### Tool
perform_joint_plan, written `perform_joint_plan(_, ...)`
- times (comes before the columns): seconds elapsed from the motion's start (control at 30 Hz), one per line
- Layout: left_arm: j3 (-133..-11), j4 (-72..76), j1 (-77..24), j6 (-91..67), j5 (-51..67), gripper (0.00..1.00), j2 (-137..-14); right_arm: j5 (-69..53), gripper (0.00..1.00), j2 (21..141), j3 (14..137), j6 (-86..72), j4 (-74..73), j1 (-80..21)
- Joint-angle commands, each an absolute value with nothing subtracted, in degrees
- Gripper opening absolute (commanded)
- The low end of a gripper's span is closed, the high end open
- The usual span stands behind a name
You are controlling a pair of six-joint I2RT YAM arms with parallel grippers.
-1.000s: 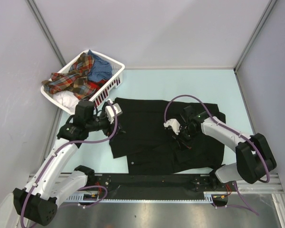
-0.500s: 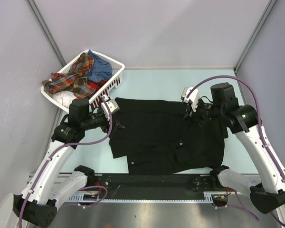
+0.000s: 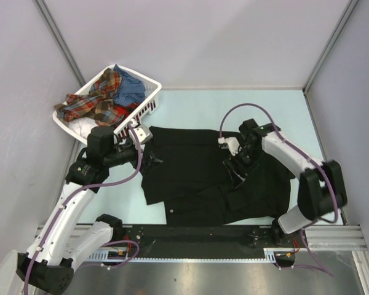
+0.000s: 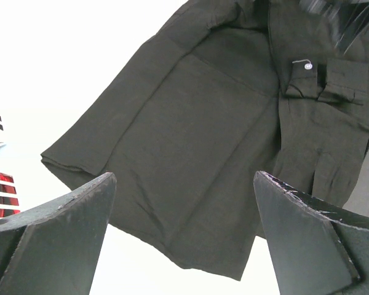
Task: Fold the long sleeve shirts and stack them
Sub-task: Fold the shirt
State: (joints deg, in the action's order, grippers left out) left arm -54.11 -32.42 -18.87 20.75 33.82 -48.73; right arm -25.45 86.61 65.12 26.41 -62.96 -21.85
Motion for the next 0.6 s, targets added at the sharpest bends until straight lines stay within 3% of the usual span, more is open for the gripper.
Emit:
perform_joint_plan(0.0,-52.9,-30.6,-19.1,19.2,34.4,1.0,-46.6,-25.8,0.73,93.0,66.1,25.7,-65.3,-23.4)
perform_joint_plan(0.3,-53.3,-30.3,-19.1,20.0,34.1,1.0,-48.2,-31.5,0.69,106.8,67.2,28.5,-67.9,-21.2)
perform_joint_plan(0.4,-52.7,-30.4,-19.1,20.6,33.6,0.99,-47.8,-35.6,0.51,106.2,68.3,29.8,-69.2,-21.3)
perform_joint_plan(0.43,-52.6,-30.4,-19.0,21.0,33.6,0.99,-47.8,-37.3,0.35,105.7,69.0,30.1,-69.8,-20.9)
perform_joint_plan(0.57,-53.1,-30.4,-19.0,21.4,34.0,0.99,-48.3,-37.9,0.05,100.5,71.8,32.3,-73.6,-20.4)
